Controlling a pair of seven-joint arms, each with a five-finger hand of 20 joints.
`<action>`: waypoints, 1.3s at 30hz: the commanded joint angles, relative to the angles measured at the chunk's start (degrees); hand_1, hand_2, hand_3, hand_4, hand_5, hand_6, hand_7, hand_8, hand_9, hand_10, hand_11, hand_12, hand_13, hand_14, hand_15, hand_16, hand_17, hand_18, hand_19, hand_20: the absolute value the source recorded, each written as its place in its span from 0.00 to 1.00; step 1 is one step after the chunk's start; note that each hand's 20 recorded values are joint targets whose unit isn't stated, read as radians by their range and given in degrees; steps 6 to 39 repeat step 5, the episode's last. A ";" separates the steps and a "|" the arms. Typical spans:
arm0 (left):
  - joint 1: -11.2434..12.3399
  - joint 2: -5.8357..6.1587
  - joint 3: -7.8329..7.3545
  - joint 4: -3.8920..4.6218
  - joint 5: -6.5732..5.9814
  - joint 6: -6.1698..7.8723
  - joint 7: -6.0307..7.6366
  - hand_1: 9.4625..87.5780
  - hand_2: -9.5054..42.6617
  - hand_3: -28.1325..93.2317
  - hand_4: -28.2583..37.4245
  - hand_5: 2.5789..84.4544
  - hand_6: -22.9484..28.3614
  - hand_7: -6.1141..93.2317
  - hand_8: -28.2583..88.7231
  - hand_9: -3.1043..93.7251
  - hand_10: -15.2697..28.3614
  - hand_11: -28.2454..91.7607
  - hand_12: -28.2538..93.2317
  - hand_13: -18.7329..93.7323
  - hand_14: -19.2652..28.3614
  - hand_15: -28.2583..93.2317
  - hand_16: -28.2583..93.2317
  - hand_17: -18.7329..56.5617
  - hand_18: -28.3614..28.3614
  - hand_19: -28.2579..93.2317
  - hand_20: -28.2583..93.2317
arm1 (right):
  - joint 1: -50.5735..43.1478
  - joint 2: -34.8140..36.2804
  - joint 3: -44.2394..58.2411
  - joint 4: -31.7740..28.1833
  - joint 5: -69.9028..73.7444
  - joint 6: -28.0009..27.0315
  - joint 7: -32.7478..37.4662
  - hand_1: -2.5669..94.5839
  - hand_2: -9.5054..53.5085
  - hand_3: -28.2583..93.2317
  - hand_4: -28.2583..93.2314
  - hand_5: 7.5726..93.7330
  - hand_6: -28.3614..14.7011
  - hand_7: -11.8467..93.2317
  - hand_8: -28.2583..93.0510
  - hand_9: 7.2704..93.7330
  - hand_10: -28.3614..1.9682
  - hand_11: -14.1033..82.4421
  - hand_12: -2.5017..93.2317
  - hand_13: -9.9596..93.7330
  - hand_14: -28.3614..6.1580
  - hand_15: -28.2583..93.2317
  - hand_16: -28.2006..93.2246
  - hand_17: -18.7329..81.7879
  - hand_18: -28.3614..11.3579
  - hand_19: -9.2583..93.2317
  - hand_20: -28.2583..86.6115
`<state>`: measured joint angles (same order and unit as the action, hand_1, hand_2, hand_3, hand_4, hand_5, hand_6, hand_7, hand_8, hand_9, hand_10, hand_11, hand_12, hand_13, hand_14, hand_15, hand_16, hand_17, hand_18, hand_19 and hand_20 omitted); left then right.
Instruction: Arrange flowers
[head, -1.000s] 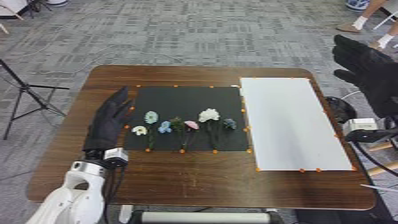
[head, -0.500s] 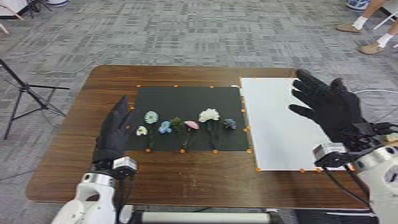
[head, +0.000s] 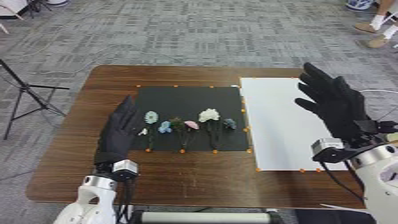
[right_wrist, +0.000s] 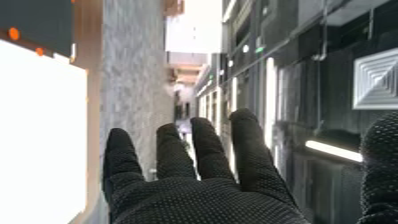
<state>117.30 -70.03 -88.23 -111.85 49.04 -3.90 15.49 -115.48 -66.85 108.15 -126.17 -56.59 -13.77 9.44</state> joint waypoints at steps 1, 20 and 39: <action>1.54 -0.66 1.20 0.24 -2.87 0.43 0.66 0.18 0.08 0.70 0.00 0.22 0.47 0.19 0.18 0.20 0.54 0.19 0.42 0.23 0.63 0.20 0.31 0.00 0.85 0.45 0.30 | -2.26 -2.17 -0.91 0.06 0.22 0.66 1.12 0.09 0.23 0.80 0.00 0.15 0.57 0.15 0.18 0.13 0.61 0.10 0.24 0.19 0.53 0.08 0.59 0.01 0.25 0.41 0.30; 0.58 0.57 1.70 0.39 -1.82 0.34 1.92 0.16 0.06 0.73 0.00 0.22 0.47 0.19 0.18 0.21 0.53 0.20 0.42 0.24 0.63 0.20 0.32 0.00 0.85 0.45 0.30 | -2.85 -1.64 -0.03 0.08 0.51 -0.78 2.50 0.08 0.22 0.82 0.00 0.15 0.57 0.15 0.18 0.13 0.60 0.10 0.25 0.20 0.53 0.08 0.59 0.00 0.24 0.42 0.30; 0.58 0.57 1.70 0.39 -1.82 0.34 1.92 0.16 0.06 0.73 0.00 0.22 0.47 0.19 0.18 0.21 0.53 0.20 0.42 0.24 0.63 0.20 0.32 0.00 0.85 0.45 0.30 | -2.85 -1.64 -0.03 0.08 0.51 -0.78 2.50 0.08 0.22 0.82 0.00 0.15 0.57 0.15 0.18 0.13 0.60 0.10 0.25 0.20 0.53 0.08 0.59 0.00 0.24 0.42 0.30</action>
